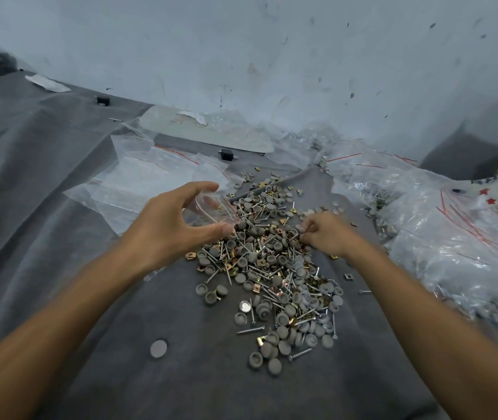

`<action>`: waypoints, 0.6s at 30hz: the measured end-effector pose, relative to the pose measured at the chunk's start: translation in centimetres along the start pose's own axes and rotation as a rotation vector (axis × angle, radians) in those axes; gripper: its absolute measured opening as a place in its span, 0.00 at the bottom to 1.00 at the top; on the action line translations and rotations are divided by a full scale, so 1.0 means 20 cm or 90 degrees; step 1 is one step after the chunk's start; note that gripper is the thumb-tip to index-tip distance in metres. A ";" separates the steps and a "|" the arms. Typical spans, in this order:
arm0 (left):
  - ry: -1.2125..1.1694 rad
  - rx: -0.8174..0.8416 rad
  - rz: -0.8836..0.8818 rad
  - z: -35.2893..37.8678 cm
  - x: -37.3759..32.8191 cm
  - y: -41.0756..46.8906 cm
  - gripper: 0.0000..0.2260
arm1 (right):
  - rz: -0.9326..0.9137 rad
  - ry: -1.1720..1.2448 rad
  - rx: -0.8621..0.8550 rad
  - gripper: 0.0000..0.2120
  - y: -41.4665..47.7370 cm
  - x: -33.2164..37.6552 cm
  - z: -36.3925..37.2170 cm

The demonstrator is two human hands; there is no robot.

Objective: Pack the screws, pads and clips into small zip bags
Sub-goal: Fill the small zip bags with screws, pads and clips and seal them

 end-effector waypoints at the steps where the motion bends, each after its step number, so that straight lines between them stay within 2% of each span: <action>1: -0.007 0.000 0.004 0.00 -0.01 0.00 0.35 | 0.003 0.004 0.010 0.07 0.00 0.00 0.01; 5: -0.011 0.010 0.008 0.01 -0.01 0.00 0.34 | -0.007 -0.023 0.017 0.17 -0.01 0.02 0.01; 8: -0.012 0.012 0.007 0.02 -0.01 -0.01 0.35 | -0.002 -0.026 0.008 0.21 -0.01 0.03 0.01; 12: -0.004 0.006 0.002 0.01 -0.01 -0.02 0.37 | 0.013 -0.009 -0.014 0.16 -0.01 0.03 0.00; 18: 0.000 0.003 -0.015 0.00 0.02 -0.02 0.33 | 0.013 0.089 -0.038 0.11 -0.02 -0.02 0.01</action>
Point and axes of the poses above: each hand's wrist, its own y-axis towards the middle knuckle, its own z-axis out of the palm, x = y × z, the point moved 9 cm from there along y, towards the middle knuckle, and after that the axes turned 4 degrees about x, right-handed, at the moved point
